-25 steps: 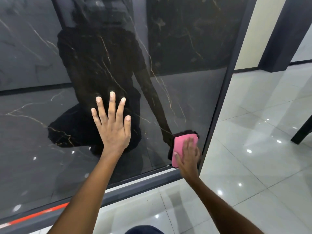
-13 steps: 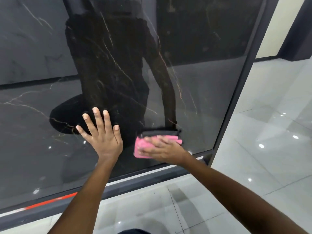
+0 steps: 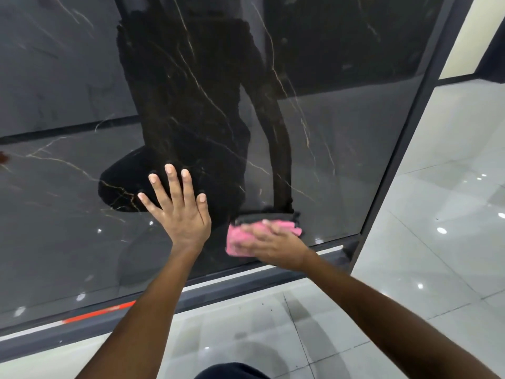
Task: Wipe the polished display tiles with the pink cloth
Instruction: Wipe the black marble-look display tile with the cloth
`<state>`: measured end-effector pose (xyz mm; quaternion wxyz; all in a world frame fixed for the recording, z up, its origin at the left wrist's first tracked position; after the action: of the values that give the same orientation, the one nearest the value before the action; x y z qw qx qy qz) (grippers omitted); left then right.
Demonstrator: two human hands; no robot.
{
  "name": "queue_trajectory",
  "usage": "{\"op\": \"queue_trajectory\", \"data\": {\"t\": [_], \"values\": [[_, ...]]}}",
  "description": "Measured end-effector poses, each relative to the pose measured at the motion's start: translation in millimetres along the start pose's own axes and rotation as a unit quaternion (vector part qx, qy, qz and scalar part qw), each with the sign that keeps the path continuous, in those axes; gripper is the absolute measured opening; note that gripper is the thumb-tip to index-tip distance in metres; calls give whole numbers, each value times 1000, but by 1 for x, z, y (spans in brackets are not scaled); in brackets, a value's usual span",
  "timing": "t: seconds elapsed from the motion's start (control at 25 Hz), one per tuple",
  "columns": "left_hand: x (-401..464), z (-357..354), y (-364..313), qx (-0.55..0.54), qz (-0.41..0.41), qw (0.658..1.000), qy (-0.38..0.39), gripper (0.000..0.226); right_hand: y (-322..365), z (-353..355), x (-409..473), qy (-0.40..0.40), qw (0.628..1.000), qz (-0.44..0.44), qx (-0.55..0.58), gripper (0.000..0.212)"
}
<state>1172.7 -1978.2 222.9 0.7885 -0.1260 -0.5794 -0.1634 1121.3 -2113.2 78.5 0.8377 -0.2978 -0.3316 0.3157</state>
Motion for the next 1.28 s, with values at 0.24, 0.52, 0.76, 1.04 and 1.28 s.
{"op": "queue_trajectory", "data": {"t": [0.24, 0.52, 0.76, 1.04, 1.28], "values": [[-8, 3, -25, -83, 174, 978, 78, 59, -127, 46, -74, -58, 991, -111, 48, 88], [-36, -22, -37, -34, 67, 995, 62, 62, -169, 17, -173, -307, 612, -687, 245, 75], [-37, -21, -40, -25, 52, 998, 6, 61, -18, -41, -116, -129, 675, -632, 359, 71], [-41, -24, -41, -15, 53, 998, -16, 60, -101, -50, -220, -332, 476, -766, 275, 78], [-38, -22, -41, -9, 53, 998, -14, 60, 15, -39, -74, -248, 485, -735, 403, 77]]}}
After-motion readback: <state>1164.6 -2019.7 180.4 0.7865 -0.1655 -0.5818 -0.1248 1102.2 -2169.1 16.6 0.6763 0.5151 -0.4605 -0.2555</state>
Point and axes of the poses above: each hand's wrist, its own x-axis towards the middle knuckle, its own z-axis out of the back of the hand, y = z × x, the point moved 9 cm from there along x, towards the middle knuckle, and after that the axes turned 9 degrees about x, right-handed, at the moved point
